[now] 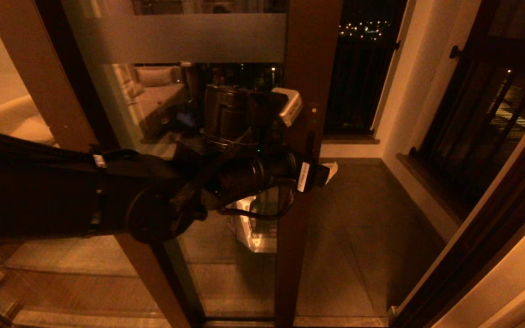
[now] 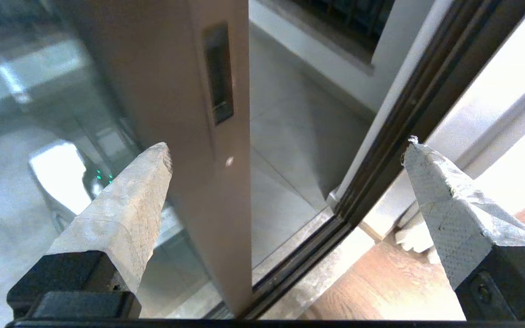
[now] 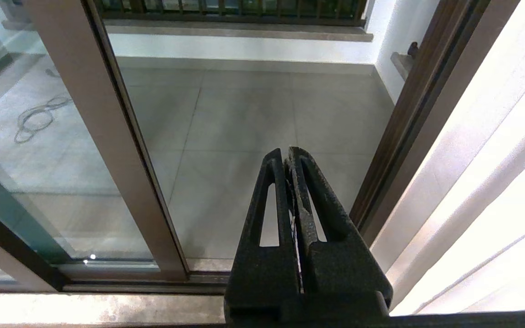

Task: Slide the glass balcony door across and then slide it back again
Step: Close the slid door

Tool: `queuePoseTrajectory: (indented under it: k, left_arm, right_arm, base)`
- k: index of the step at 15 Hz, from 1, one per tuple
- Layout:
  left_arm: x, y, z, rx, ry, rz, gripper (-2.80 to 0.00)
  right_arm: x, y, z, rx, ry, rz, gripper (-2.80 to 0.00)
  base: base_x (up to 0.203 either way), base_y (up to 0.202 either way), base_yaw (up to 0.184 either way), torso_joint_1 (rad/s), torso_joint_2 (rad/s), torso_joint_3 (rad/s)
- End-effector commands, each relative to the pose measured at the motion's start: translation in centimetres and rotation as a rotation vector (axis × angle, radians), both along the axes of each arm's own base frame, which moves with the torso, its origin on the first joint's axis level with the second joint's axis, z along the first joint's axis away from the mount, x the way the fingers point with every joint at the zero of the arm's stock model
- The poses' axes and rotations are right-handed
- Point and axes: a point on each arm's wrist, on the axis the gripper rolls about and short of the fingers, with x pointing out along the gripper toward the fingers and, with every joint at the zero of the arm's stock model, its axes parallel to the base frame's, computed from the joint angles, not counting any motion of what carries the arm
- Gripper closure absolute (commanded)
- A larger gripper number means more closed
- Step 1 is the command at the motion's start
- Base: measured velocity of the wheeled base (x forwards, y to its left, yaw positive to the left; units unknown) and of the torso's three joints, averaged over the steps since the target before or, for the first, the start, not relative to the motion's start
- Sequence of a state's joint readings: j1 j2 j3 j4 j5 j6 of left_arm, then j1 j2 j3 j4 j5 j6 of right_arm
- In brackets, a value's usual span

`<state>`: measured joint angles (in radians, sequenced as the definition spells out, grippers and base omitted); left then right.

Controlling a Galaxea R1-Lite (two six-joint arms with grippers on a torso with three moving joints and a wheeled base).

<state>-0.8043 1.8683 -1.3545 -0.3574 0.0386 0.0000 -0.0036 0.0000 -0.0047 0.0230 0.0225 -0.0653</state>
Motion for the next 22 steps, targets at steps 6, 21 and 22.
queuePoseTrajectory:
  k: [6, 21, 22]
  left_arm:
    - [-11.4, 13.7, 6.9, -0.110, -0.120, 0.169, -2.80]
    - [-33.9, 27.5, -5.8, -0.109, -0.163, 0.865, 0.00]
    - [-33.9, 27.5, -7.2, -0.129, -0.099, 0.895, 0.00]
  right_arm:
    - [0.0, 0.0, 0.0, -0.001, 0.002, 0.001, 0.00]
    - [0.0, 0.0, 0.0, -0.001, 0.002, 0.001, 0.00]
    - [0.0, 0.0, 0.0, -0.001, 0.002, 0.000, 0.00]
  base:
    - [0.000, 0.000, 0.000, 0.000, 0.00, 0.000]
    - [0.000, 0.000, 0.000, 0.000, 0.00, 0.000]
    - [0.000, 0.000, 0.000, 0.000, 0.00, 0.000]
